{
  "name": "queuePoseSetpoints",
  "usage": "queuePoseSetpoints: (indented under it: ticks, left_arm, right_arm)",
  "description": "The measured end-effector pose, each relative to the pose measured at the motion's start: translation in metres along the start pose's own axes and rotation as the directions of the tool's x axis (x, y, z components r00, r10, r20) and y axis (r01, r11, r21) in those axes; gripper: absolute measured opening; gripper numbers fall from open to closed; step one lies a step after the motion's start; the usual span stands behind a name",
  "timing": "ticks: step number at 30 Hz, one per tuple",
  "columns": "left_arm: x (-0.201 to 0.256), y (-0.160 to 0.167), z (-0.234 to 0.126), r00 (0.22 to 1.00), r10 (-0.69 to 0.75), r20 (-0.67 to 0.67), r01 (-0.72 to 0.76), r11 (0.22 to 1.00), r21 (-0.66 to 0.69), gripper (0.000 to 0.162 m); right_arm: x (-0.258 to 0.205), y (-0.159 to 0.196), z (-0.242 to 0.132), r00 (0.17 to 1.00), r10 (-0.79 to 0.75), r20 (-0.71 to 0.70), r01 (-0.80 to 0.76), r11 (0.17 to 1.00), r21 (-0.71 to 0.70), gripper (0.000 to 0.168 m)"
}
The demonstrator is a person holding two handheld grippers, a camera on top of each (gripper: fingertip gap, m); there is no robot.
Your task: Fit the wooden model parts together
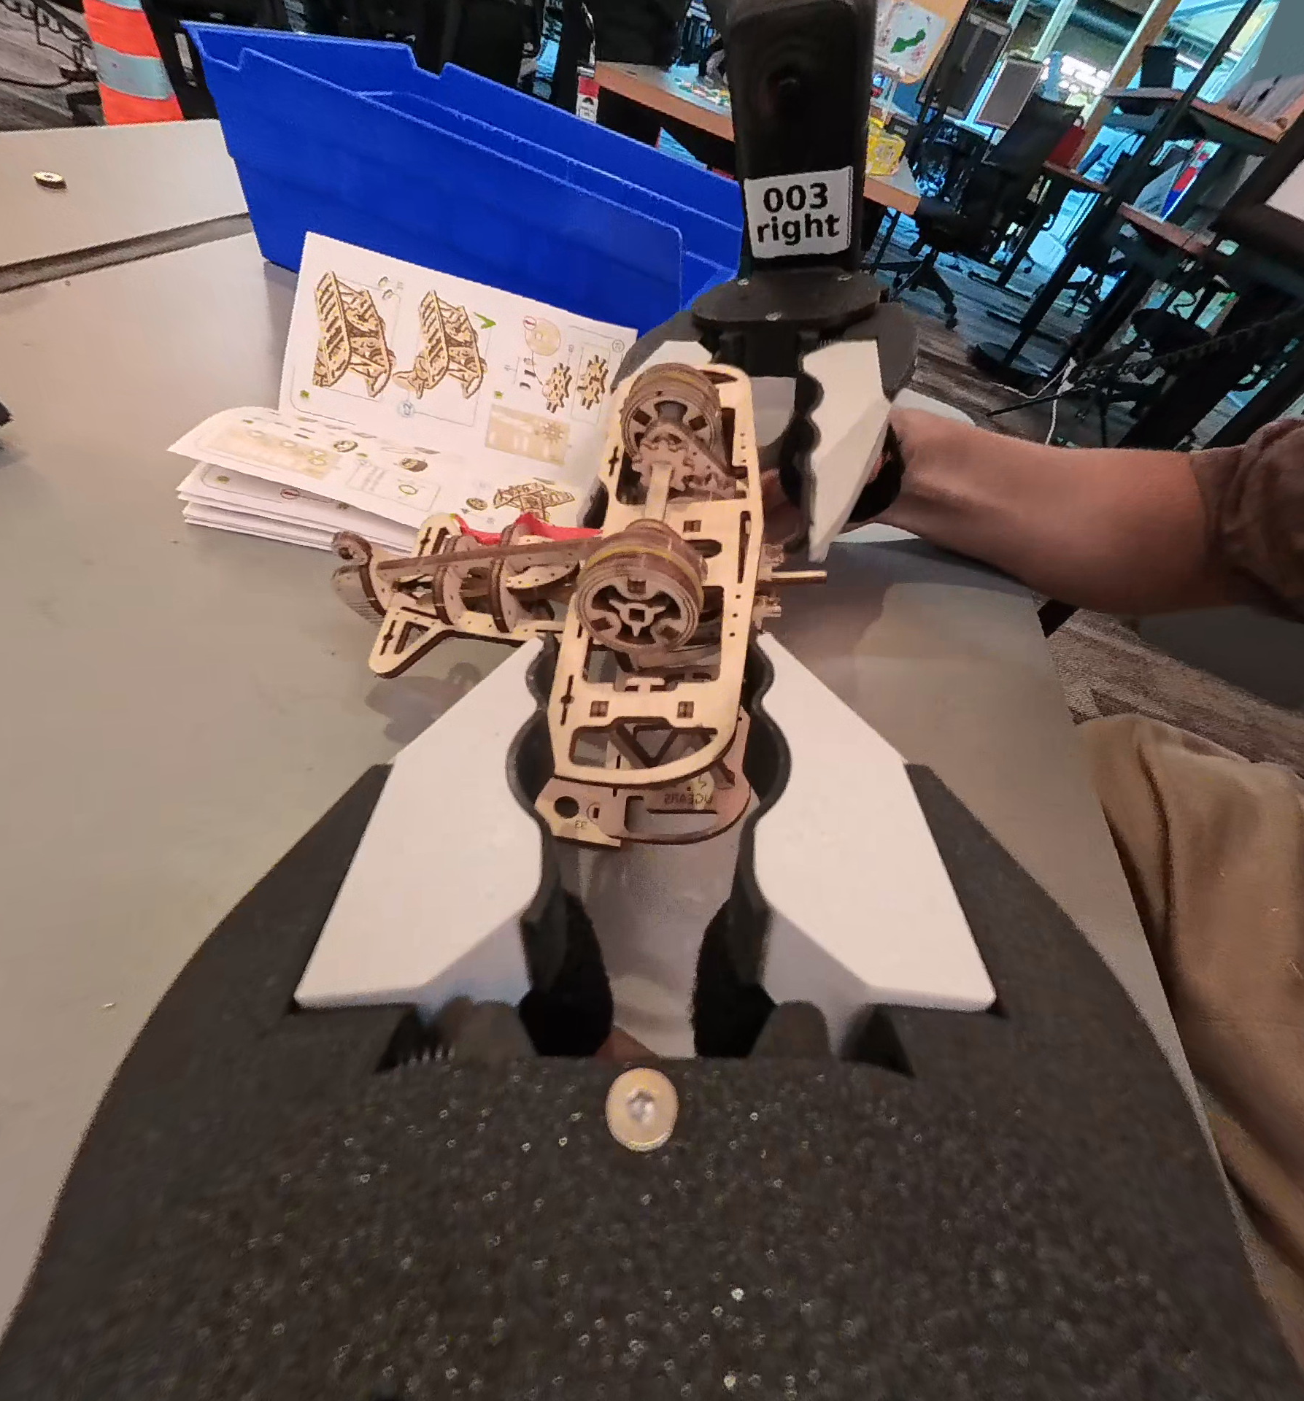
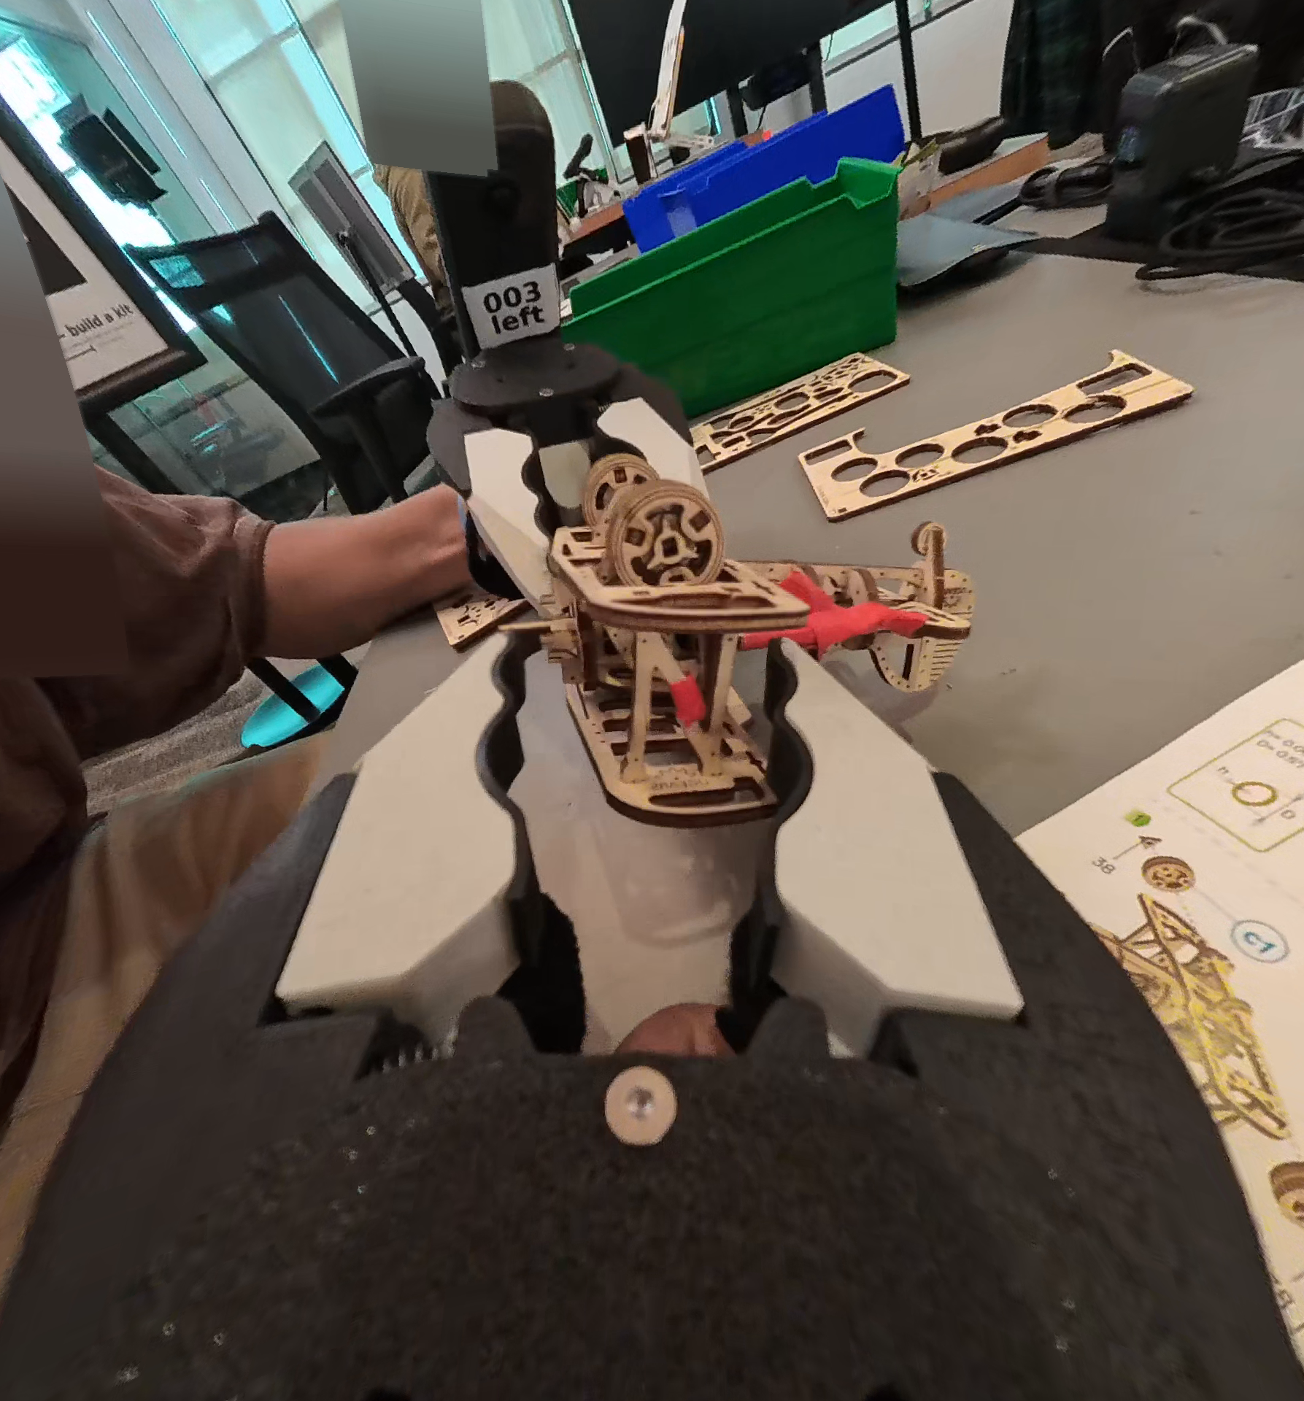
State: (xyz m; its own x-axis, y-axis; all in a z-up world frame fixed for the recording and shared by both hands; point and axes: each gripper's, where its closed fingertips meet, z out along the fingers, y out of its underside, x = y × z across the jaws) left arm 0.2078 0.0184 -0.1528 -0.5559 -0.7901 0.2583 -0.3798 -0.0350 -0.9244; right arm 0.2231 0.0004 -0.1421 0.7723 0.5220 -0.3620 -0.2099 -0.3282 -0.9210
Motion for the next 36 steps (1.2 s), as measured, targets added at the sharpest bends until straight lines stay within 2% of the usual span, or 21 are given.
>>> queuePoseSetpoints:
  ticks: [25,36]
  left_arm:
    - [0.0049,-0.0022,0.0003,0.999,-0.033,-0.023,0.033,0.999,0.017,0.045]
    - [0.0039,-0.0014,0.0018,0.999,-0.036,-0.008,0.036,0.999,0.008,0.044]
  right_arm:
    - [-0.0006,0.0018,-0.0012,1.000,-0.012,0.008,0.012,1.000,-0.013,0.054]
    - [0.0034,0.0040,-0.0004,1.000,0.024,-0.007,-0.025,0.999,-0.026,0.059]
